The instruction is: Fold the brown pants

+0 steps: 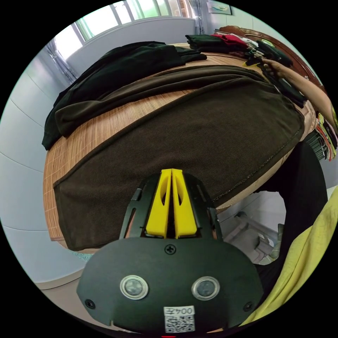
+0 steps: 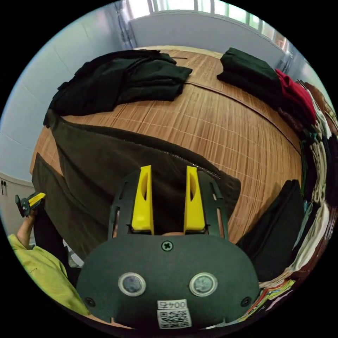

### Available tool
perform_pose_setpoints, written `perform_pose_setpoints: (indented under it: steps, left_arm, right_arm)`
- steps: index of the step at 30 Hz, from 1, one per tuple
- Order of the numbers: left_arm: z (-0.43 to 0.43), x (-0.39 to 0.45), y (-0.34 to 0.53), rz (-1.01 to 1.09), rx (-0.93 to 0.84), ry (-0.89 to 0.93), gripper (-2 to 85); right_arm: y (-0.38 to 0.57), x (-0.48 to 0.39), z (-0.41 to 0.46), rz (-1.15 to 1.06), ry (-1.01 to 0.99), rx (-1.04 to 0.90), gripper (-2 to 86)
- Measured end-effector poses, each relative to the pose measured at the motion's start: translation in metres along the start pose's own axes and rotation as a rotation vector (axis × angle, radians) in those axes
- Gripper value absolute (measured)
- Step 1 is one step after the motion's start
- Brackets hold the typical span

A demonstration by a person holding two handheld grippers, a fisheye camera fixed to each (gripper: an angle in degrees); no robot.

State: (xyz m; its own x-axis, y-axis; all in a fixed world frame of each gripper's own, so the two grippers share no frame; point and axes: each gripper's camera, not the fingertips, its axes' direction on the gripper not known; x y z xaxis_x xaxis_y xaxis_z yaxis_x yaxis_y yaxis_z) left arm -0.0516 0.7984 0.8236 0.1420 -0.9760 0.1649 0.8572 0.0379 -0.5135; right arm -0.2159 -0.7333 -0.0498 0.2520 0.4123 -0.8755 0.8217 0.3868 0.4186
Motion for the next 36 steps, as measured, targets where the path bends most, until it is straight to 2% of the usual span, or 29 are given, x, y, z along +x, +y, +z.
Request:
perform_pose_setpoints:
  steps: [3, 6, 8, 13, 16, 19, 20, 24, 28, 32, 36]
  left_arm:
    - [-0.001, -0.007, 0.002, -0.004, 0.003, 0.015, 0.5]
    - [-0.002, -0.014, 0.004, -0.008, 0.006, 0.028, 0.5]
    - [-0.003, -0.018, 0.005, -0.01, 0.008, 0.035, 0.5]
    - [-0.005, -0.026, 0.008, -0.011, 0.012, 0.038, 0.5]
    - [-0.006, -0.03, 0.009, -0.008, 0.014, 0.031, 0.6]
    - [-0.007, -0.037, 0.011, -0.014, 0.016, 0.04, 0.6]
    - [-0.007, -0.04, 0.012, -0.018, 0.017, 0.046, 0.6]
    - [-0.009, -0.052, 0.014, -0.033, 0.02, 0.073, 0.7]
    - [-0.01, -0.064, 0.017, -0.054, 0.021, 0.103, 0.7]
    - [-0.011, -0.079, 0.02, -0.086, 0.02, 0.149, 0.7]
    - [-0.012, -0.089, 0.024, -0.107, 0.018, 0.169, 0.6]
  right_arm:
    - [-0.023, -0.026, 0.019, -0.095, 0.097, -0.105, 13.1]
    - [-0.031, -0.038, 0.035, -0.148, 0.165, -0.203, 5.6]
    - [-0.035, -0.037, 0.026, -0.144, 0.183, -0.162, 4.5]
    - [-0.054, -0.009, -0.006, 0.067, 0.23, -0.004, 5.4]
    - [-0.057, 0.01, 0.026, 0.141, 0.139, -0.154, 7.0]
    - [-0.042, 0.028, -0.002, 0.213, 0.045, -0.09, 11.9]
    - [-0.029, 0.036, -0.021, 0.228, -0.04, -0.051, 13.0]
    - [0.066, 0.063, -0.111, 0.264, -0.271, 0.126, 12.8]
    - [0.195, 0.083, -0.171, 0.292, -0.398, 0.172, 11.7]
    - [0.364, 0.116, -0.209, 0.468, -0.466, 0.217, 10.5]
    - [0.492, 0.145, -0.2, 0.748, -0.678, 0.362, 10.7]
